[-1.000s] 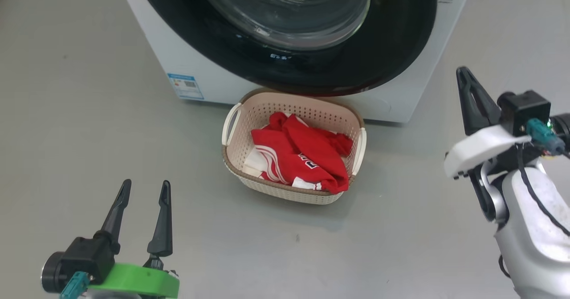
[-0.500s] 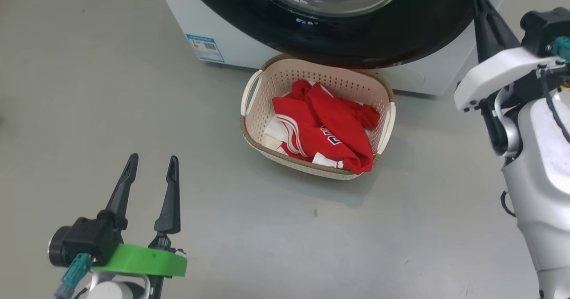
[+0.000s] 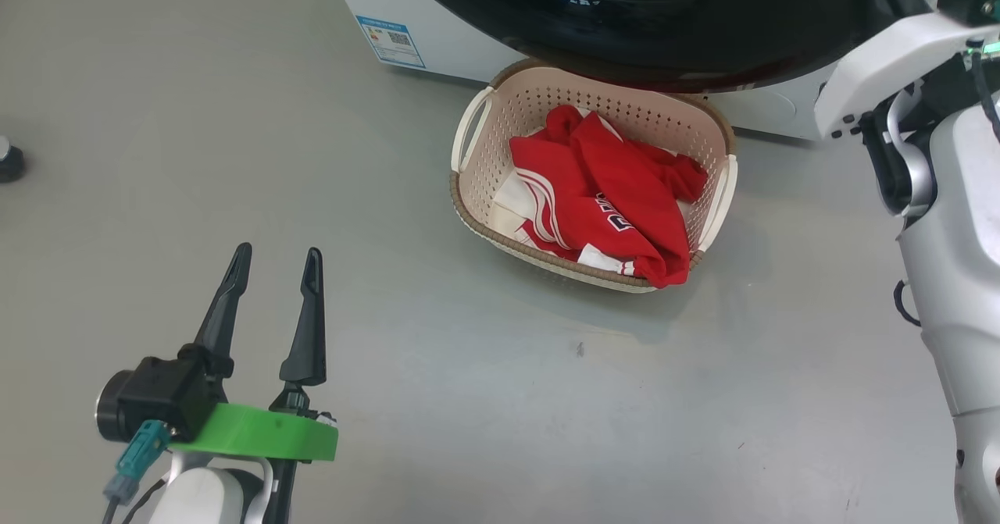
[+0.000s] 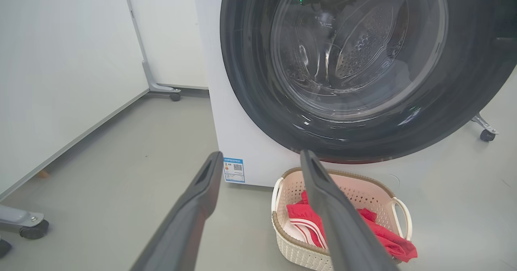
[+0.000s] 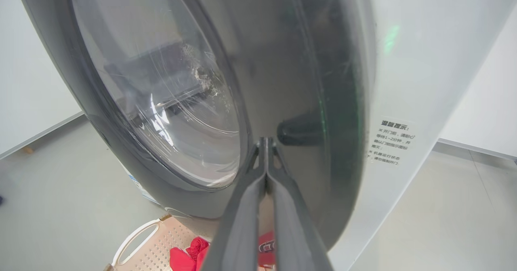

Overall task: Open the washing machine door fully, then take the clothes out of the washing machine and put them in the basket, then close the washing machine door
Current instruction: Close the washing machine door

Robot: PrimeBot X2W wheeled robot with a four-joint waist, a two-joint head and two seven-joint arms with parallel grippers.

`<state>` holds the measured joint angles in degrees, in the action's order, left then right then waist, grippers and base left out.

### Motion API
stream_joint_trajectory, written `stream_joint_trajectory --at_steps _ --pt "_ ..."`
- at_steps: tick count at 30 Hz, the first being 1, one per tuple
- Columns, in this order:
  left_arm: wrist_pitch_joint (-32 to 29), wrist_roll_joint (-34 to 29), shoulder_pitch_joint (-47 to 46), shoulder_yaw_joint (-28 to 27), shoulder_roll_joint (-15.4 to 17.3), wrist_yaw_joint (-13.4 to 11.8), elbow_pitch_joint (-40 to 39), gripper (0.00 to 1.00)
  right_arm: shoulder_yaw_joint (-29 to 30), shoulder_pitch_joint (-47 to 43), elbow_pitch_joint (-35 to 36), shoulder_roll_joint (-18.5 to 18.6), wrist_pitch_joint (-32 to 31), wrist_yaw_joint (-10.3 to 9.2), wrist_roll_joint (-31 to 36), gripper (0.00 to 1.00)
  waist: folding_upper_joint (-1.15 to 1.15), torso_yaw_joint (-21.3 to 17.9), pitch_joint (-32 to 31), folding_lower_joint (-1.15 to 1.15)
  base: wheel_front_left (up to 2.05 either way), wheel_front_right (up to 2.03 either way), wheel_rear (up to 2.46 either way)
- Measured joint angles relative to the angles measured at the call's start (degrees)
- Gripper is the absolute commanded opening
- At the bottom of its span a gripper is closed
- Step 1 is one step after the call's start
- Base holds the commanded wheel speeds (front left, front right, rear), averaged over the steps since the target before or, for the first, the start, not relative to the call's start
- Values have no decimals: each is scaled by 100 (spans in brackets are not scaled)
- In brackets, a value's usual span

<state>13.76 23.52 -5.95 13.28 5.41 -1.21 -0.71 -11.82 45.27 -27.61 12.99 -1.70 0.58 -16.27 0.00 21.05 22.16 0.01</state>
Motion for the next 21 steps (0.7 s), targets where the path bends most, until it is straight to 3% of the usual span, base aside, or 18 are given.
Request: stream_joint_trajectory --at_steps 10,21 --pt "45 -1 -69 12 -75 48 183 100 -21 484 -423 51 102 115 25 0 0 89 62 0 0 0 0" --pt "51 -16 -266 127 -152 103 326 100 191 1093 -743 245 179 77 25 0 0 247 156 0 0 0 0"
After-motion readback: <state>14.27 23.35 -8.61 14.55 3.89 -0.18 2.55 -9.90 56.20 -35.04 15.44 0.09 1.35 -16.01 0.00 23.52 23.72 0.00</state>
